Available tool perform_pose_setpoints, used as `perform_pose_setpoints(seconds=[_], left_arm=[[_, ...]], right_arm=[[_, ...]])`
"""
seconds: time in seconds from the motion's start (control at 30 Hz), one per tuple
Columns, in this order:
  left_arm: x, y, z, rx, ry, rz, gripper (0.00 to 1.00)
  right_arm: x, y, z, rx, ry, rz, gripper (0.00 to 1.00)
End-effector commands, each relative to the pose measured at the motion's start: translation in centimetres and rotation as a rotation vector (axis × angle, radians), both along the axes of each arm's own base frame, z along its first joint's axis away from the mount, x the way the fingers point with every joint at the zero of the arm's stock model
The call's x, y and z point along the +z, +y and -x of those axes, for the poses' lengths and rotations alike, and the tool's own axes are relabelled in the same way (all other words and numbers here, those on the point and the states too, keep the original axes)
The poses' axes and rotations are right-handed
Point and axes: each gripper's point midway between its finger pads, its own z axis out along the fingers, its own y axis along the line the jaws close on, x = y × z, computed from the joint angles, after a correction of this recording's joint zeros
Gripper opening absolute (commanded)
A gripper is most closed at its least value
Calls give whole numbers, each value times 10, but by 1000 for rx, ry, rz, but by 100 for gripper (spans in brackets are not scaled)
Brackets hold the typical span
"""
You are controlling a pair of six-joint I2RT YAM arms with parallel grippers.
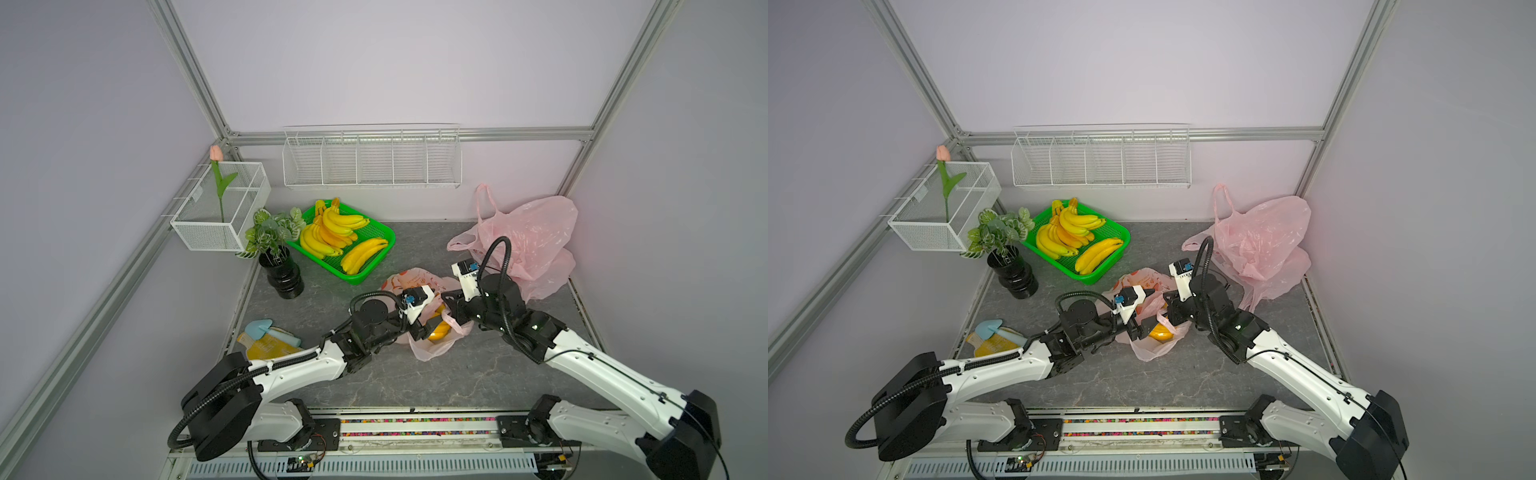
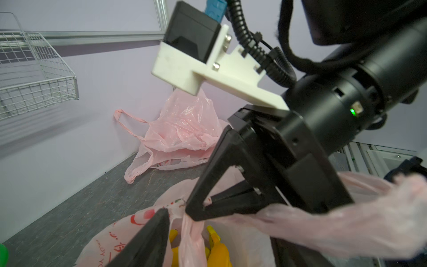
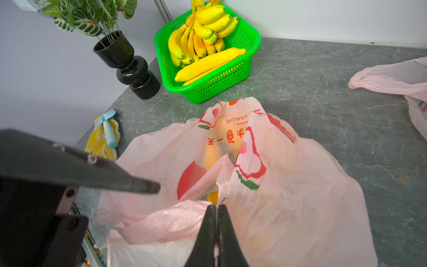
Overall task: Place the banana into a plastic bag & tie a knot
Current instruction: Cross the plastic bag at the center of the board.
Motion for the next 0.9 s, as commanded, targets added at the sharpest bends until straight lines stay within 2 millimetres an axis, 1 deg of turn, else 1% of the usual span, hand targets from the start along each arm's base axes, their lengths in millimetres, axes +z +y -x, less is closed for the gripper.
perform_pose_setpoints(seconds=[0.0,0.13,0.23,0.37,0.47,0.63,0.73,0.87], left_arm=[[9,1,9,-3,-47,-11,67],[10,-4,13,1,-69,-33,65],[16,-5,15,8,-77,-19,58],[27,-6,24,10,-101,-11,54],[29,-7,30,-9,-103,-17,46],[30,-10,31,-21,-98,-24,28],[31,-11,31,-22,-97,-23,20],[26,-10,27,1,-89,-38,13]], right_arm=[[7,4,-5,-17,-20,-28,7],[9,6,-6,-13,-14,-29,7],[7,5,-7,-19,-14,-21,7],[5,1,-8,-31,-18,-1,7],[6,0,-8,-36,-24,6,7],[8,1,-8,-30,-24,2,7],[8,1,-8,-31,-24,4,7],[10,-2,-7,-36,-29,7,7]])
